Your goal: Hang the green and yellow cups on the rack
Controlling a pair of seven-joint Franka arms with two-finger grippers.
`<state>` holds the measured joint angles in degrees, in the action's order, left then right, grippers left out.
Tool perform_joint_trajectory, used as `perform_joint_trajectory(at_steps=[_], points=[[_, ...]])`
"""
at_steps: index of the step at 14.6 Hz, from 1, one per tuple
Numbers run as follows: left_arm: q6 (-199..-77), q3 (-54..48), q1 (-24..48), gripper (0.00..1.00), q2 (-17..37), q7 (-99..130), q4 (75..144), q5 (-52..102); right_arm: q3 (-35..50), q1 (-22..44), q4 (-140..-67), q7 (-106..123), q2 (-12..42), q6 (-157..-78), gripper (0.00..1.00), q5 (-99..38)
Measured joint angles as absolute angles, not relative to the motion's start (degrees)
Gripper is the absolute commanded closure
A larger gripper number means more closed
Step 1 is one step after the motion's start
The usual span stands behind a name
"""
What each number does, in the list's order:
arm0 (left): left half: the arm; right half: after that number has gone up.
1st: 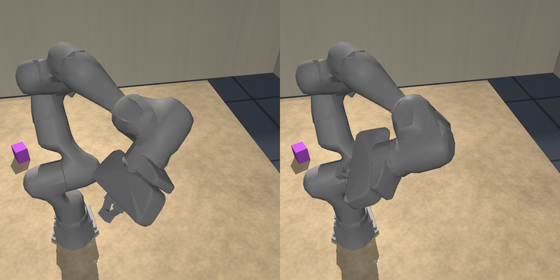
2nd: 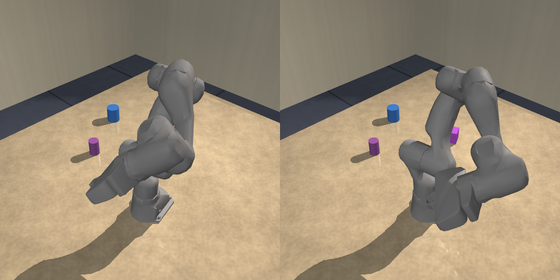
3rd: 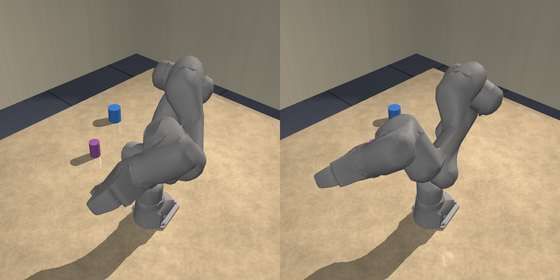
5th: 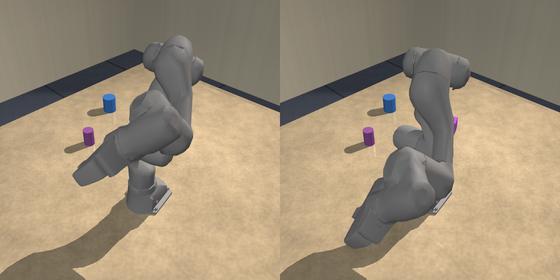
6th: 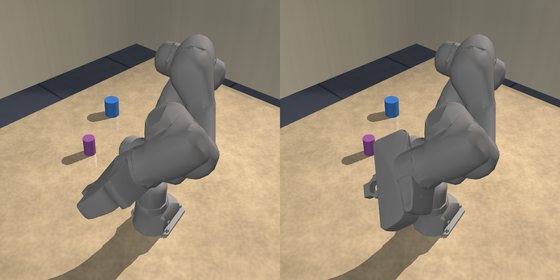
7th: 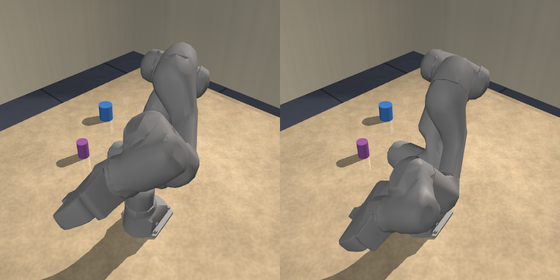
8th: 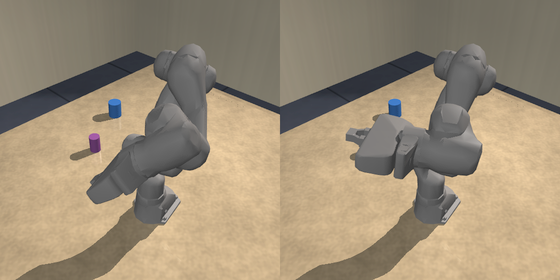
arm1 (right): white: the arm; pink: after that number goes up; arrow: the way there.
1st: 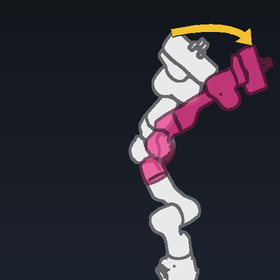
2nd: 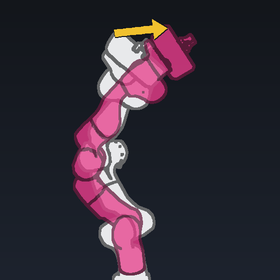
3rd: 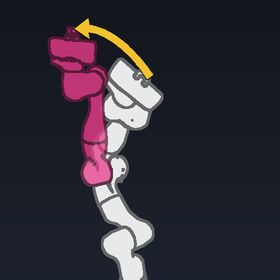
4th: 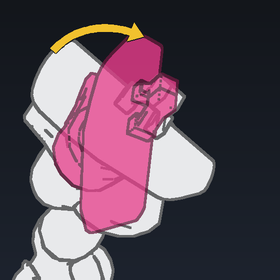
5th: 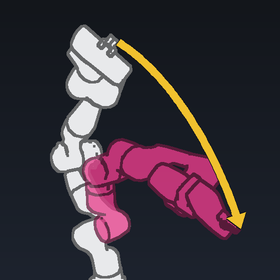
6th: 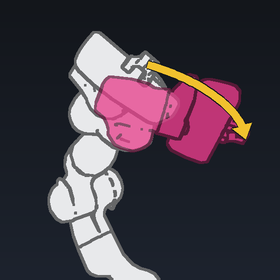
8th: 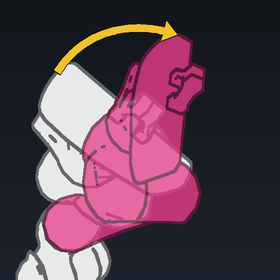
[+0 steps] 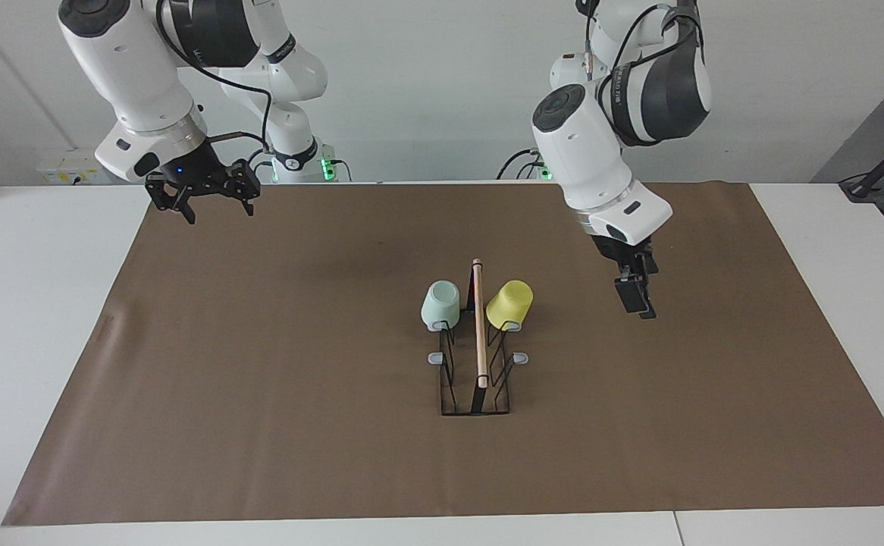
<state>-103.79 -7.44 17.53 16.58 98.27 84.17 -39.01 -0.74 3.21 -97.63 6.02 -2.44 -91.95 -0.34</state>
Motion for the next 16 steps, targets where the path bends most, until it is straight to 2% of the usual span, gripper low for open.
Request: perform_joint_trajectory(at_steps=[7, 16], points=[[-110.4, -7.5, 7.6, 0.00, 15.9, 77.4, 84.2, -28.1, -0.8, 3.3, -97.6, 6.0, -2.4, -92.0, 0.00, -0.3], [-111.5, -7.5, 0.9, 0.00, 14.9, 43.4, 84.8, -10.4, -0.8, 3.4, -97.2, 6.0, -2.4, -92.5, 0.00, -0.3]])
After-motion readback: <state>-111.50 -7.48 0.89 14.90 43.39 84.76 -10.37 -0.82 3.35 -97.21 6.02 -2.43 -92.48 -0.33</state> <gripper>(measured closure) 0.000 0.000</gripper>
